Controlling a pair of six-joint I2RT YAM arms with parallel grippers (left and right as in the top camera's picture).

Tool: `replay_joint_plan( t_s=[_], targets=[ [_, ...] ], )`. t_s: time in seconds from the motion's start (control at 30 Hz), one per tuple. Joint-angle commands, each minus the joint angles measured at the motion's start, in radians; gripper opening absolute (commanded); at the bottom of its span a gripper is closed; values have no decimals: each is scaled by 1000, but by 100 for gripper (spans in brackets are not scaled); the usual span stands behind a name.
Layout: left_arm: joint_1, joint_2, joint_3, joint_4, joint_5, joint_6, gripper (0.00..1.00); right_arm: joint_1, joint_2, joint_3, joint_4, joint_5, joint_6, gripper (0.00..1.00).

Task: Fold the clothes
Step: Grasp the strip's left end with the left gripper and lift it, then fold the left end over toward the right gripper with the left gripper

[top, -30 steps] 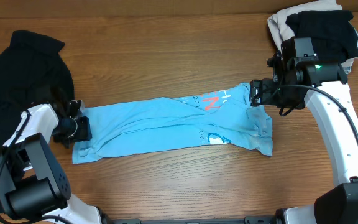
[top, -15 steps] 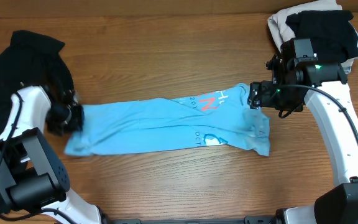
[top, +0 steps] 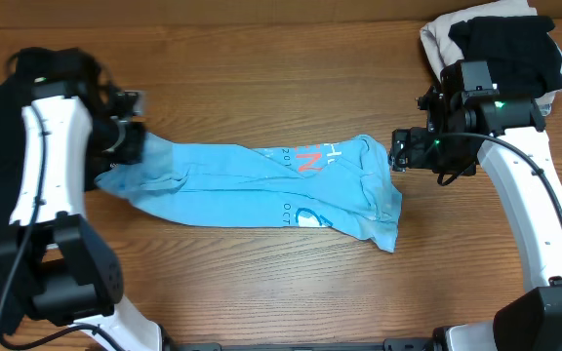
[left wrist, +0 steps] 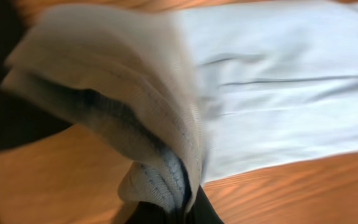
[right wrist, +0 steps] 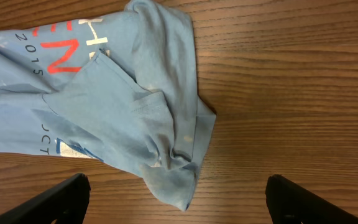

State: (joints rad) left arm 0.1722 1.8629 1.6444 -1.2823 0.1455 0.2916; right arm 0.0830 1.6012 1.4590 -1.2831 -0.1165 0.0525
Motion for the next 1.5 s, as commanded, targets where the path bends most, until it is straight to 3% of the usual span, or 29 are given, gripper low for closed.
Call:
replay_joint_plan(
  t_s=[0.0, 0.13, 0.27, 0.47, 0.5, 0.6, 0.83, 0.97, 1.2, 1.47],
  targets=[
    [-113, -15, 21, 8, 73, 18, 4, 1, -4, 14, 2, -7, 4, 94],
    [-248, -11, 21, 31, 76, -3, 5, 1, -4, 14, 2, -7, 4, 95],
    [-378, 1, 21, 74, 178, -7, 16, 1, -4, 14, 5, -7, 4, 95],
    [-503, 34, 21, 146, 192, -60, 25, 1, -4, 13, 13, -7, 4, 95],
    [-518, 42, 21, 150, 192, -64, 34, 1, -4, 13, 14, -6, 3, 96],
    [-549, 57, 21, 150, 191, -64, 100, 1, -4, 13, 14, 3, 4, 96],
    [-527, 60, 21, 116, 176, -89, 100, 1, -4, 13, 18, 4, 3, 99],
    [-500, 61, 14, 106, 148, -20, 100, 1, -4, 13, 19, 4, 4, 99],
    [-486, 161, -45, 281, 137, 175, 100, 1, -4, 13, 32, 3, 4, 99],
    [-485, 291, -45, 349, 136, 202, 98, 1, -4, 13, 32, 4, 4, 100]
  ],
)
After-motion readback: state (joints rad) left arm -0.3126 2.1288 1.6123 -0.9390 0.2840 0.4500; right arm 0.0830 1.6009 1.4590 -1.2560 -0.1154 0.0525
